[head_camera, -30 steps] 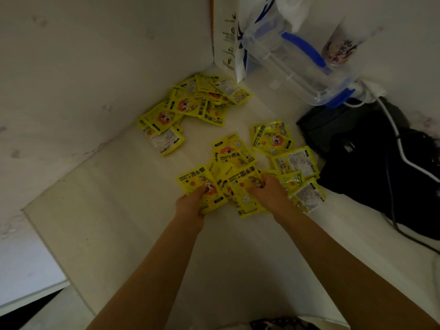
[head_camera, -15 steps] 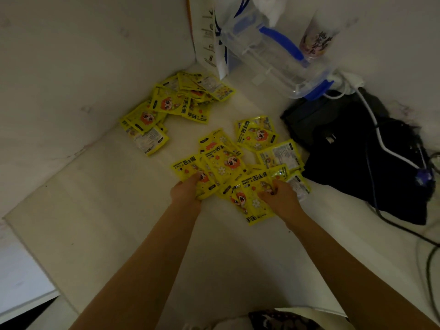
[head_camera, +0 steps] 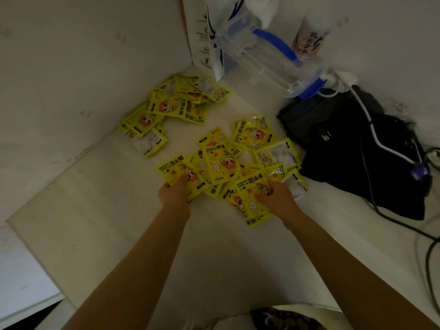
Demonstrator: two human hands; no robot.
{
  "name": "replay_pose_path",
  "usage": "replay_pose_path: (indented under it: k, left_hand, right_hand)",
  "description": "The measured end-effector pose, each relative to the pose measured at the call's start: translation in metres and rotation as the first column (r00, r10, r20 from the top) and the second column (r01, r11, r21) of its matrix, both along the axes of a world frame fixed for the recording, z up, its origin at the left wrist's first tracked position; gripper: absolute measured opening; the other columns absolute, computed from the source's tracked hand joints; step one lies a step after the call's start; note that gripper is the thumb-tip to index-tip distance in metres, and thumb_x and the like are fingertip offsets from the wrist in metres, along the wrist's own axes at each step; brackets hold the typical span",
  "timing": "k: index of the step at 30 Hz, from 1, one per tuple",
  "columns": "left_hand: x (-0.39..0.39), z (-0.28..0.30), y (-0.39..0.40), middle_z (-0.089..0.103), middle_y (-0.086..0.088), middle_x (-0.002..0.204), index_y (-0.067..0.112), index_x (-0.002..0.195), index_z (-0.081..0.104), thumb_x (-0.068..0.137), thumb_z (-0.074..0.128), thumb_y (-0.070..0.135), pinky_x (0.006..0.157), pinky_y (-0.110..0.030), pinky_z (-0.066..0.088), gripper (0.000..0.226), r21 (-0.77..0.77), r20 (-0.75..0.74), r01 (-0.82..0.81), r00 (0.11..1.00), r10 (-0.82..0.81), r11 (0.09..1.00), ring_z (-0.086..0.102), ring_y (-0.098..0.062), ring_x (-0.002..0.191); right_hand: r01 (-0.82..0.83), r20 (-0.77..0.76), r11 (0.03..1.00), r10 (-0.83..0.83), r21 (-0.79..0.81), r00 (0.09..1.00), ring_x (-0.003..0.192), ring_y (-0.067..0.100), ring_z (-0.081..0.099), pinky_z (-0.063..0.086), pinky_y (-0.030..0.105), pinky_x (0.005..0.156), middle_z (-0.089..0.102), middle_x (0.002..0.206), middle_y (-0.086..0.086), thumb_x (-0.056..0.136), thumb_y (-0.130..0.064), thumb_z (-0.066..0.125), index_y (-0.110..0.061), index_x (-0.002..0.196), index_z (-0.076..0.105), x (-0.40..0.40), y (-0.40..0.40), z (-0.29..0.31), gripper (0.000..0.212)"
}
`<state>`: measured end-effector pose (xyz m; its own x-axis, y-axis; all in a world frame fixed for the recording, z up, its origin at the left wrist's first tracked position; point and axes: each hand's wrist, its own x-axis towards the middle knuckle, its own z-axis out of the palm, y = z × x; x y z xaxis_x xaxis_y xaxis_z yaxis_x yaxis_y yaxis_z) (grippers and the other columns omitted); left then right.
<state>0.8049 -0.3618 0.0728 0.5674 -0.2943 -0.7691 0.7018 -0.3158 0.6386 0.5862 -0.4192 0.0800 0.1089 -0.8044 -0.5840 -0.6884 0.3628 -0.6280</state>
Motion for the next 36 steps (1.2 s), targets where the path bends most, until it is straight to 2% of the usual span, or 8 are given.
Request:
replay_pose_path:
  k: [2,10,13,15,20,28,32,36]
  left_hand:
    - [-0.001,0.004,-0.001,0.07,-0.006,0.089,0.018,0.088,0.064,0.081,0.073,0.009,0.073,-0.047,0.058,0.015,-0.045,-0.005,0.028,1.0,-0.028,0.999,0.069,-0.024,0.078]
    - [-0.025,0.016,-0.018,0.071,-0.006,0.09,0.016,0.1,0.066,0.08,0.074,0.011,0.072,-0.04,0.058,0.022,-0.101,-0.021,0.236,0.971,-0.239,0.967,0.07,-0.023,0.081]
    - [-0.035,0.012,-0.024,0.072,-0.004,0.086,0.014,0.103,0.068,0.078,0.076,0.012,0.068,-0.037,0.059,0.027,-0.076,-0.003,0.277,0.961,-0.278,0.958,0.071,-0.02,0.076]
    - [-0.041,0.01,-0.029,0.071,-0.001,0.08,0.017,0.097,0.068,0.078,0.076,0.013,0.054,-0.028,0.056,0.021,-0.054,0.022,0.309,0.951,-0.308,0.949,0.069,-0.016,0.068]
    - [-0.055,0.008,-0.044,0.069,-0.003,0.078,0.023,0.073,0.065,0.075,0.079,0.013,0.052,-0.026,0.052,0.018,0.049,0.092,0.29,0.952,-0.293,0.956,0.067,-0.018,0.067]
    - [-0.053,0.004,-0.042,0.068,-0.002,0.074,0.016,0.085,0.069,0.072,0.08,0.01,0.052,-0.027,0.055,0.018,0.076,0.149,0.234,0.959,-0.243,0.969,0.067,-0.018,0.065]
    - [-0.039,0.0,-0.026,0.072,-0.006,0.082,0.013,0.089,0.07,0.074,0.078,0.007,0.067,-0.04,0.059,0.018,0.004,0.105,0.242,0.965,-0.241,0.97,0.071,-0.022,0.073]
    - [-0.021,0.002,-0.006,0.073,-0.005,0.074,0.005,0.093,0.066,0.08,0.071,0.001,0.05,-0.033,0.058,0.015,-0.067,0.049,0.251,0.967,-0.248,0.966,0.071,-0.017,0.061]
  right_hand:
    - [0.016,0.044,0.999,-0.018,0.036,0.999,0.073,0.023,0.053,0.043,0.035,0.064,0.054,0.075,0.013,0.083,-0.016,0.069,0.004,0.083,0.055,-0.001,0.0,0.001,0.024]
    - [0.089,0.153,0.991,-0.104,0.099,0.983,0.073,0.02,0.048,0.038,0.032,0.061,0.051,0.08,0.009,0.088,-0.024,0.065,0.005,0.103,0.058,-0.004,0.0,0.004,0.034]
    - [0.063,0.168,0.992,-0.081,0.113,0.982,0.065,0.014,0.045,0.037,0.024,0.055,0.047,0.074,0.003,0.091,-0.02,0.061,-0.015,0.083,0.054,-0.009,0.0,0.002,0.012]
    - [0.057,0.173,0.992,-0.076,0.114,0.982,0.063,0.011,0.045,0.036,0.02,0.052,0.046,0.071,-0.001,0.092,-0.018,0.06,-0.029,0.074,0.045,-0.013,-0.001,-0.001,0.025]
    - [0.078,0.156,0.989,-0.097,0.124,0.983,0.061,0.013,0.042,0.035,0.025,0.054,0.045,0.069,0.001,0.09,-0.014,0.061,-0.014,0.07,0.043,-0.018,0.0,-0.003,0.027]
    - [0.087,0.211,0.986,-0.115,0.139,0.971,0.08,0.02,0.057,0.045,0.032,0.067,0.062,0.084,0.012,0.088,-0.022,0.064,0.001,0.105,0.06,-0.025,0.001,-0.001,0.028]
    - [0.099,0.186,0.986,-0.123,0.134,0.975,0.059,0.012,0.041,0.036,0.026,0.057,0.042,0.066,0.003,0.087,-0.016,0.063,-0.007,0.07,0.045,-0.031,0.001,0.001,0.026]
    - [0.143,0.222,0.98,-0.171,0.135,0.96,0.058,0.014,0.039,0.037,0.029,0.059,0.039,0.062,0.0,0.087,-0.009,0.062,-0.017,0.064,0.038,-0.037,0.001,0.004,0.034]
